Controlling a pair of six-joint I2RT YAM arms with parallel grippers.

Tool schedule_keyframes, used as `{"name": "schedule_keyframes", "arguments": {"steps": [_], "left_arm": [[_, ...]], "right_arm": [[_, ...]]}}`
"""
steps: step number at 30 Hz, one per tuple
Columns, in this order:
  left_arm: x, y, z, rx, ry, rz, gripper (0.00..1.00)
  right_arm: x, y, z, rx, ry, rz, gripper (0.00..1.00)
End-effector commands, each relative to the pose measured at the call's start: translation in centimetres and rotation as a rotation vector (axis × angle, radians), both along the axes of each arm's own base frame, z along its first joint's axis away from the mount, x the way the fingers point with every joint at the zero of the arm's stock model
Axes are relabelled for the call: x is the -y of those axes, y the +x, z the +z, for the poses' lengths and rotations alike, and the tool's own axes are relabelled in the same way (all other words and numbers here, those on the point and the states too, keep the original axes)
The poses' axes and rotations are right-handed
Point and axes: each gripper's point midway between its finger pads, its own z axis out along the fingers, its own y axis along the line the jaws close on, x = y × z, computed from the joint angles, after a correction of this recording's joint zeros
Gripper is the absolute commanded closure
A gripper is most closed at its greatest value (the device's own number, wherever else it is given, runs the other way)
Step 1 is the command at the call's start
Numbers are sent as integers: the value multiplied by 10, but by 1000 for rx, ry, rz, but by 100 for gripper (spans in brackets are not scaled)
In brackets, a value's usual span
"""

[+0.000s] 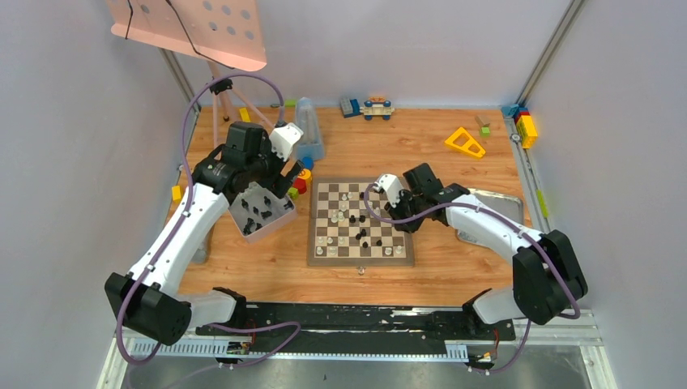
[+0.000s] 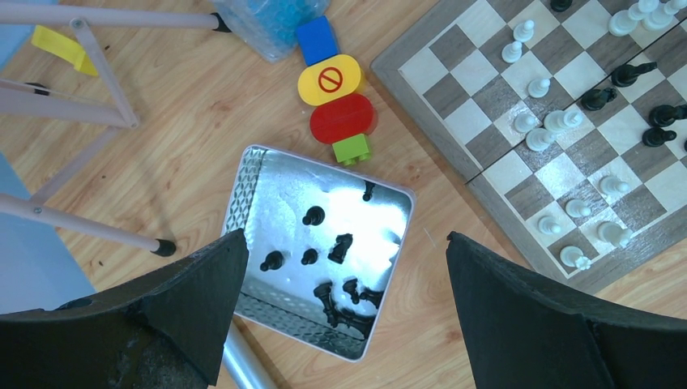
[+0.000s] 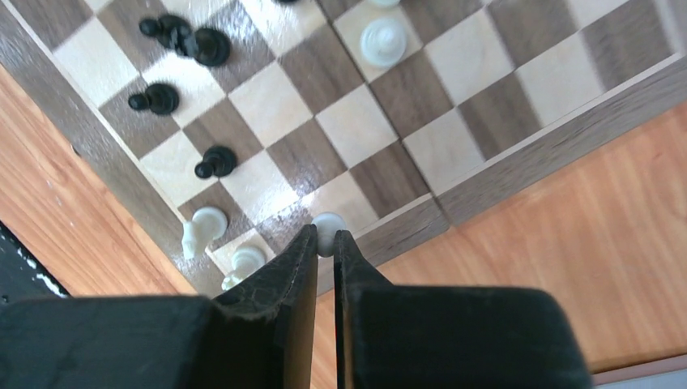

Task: Set up the chess pieces on the board
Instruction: Place the chess piece on the chessboard.

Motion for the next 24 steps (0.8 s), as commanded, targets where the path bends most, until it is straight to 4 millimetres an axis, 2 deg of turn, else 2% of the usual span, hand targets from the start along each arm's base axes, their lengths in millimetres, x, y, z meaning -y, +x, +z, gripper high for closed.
{"name": "schedule_keyframes", "arguments": {"steps": [1,11,24], "left_arm": [[3,1,16,52,-29,-17,0],[5,2,15,44,-34,-20,0],[3,1,11,40,-27,-19,0]], "right_arm": [[7,-11,-3,-7,-4,15,100],[5,-19,-15,-53,5,24,99],[2,-28,-20,-75,4,38,99]]}}
